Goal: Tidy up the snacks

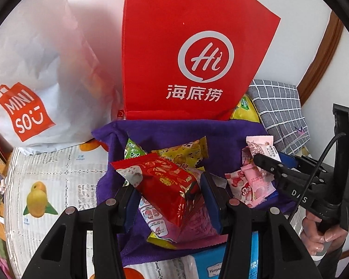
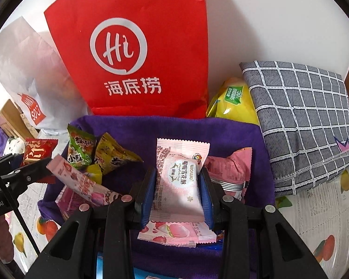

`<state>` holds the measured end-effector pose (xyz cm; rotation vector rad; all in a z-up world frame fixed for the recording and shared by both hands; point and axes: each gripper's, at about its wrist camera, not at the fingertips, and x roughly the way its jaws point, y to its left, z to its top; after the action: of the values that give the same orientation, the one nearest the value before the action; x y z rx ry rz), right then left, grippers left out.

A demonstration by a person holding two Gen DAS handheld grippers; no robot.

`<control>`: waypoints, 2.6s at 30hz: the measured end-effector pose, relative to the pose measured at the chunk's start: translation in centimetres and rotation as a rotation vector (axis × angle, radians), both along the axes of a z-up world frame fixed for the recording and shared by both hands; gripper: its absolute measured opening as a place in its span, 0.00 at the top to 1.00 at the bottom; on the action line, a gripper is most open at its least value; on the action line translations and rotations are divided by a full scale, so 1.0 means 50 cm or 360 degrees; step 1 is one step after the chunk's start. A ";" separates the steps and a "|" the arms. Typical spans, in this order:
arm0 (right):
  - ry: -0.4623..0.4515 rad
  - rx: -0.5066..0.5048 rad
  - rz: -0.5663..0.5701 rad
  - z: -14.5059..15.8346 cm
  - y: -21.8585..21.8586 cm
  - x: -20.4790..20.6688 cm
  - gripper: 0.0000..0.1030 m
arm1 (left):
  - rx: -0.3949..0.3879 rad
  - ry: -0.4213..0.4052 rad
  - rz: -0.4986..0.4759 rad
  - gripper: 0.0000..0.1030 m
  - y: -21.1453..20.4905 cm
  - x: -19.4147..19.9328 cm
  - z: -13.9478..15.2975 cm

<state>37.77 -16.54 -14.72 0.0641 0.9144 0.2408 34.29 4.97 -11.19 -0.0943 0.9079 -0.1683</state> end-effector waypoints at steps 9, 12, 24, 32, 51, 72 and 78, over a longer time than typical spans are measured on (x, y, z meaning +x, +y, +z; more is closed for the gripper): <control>0.0042 -0.0021 0.0022 -0.024 0.009 0.012 0.64 | -0.0010 0.0015 -0.0013 0.54 -0.008 0.016 -0.010; 0.0043 -0.0027 0.0028 -0.026 0.010 0.014 0.64 | -0.0012 0.0024 -0.0019 0.54 -0.012 0.022 -0.014; 0.0044 -0.0080 0.0059 -0.030 0.013 0.014 0.63 | -0.0040 0.0086 -0.0032 0.53 -0.033 0.040 -0.033; 0.0041 -0.0083 0.0051 -0.014 0.005 0.009 0.61 | -0.0083 0.0129 -0.0023 0.52 -0.034 0.047 -0.043; 0.0006 -0.0077 -0.0024 0.071 0.004 -0.096 0.43 | -0.0013 0.0066 0.0044 0.28 -0.022 -0.043 0.028; -0.0188 -0.0009 -0.0288 0.225 -0.068 -0.430 0.13 | 0.0088 -0.0168 0.0080 0.05 -0.056 -0.353 0.157; -0.0244 -0.0032 -0.0331 0.241 -0.079 -0.523 0.05 | 0.0075 -0.0228 0.0080 0.05 -0.075 -0.455 0.177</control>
<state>11.60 -20.50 -2.67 0.1197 0.7509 0.0426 11.56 1.25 -2.35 -0.0605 0.7654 -0.1055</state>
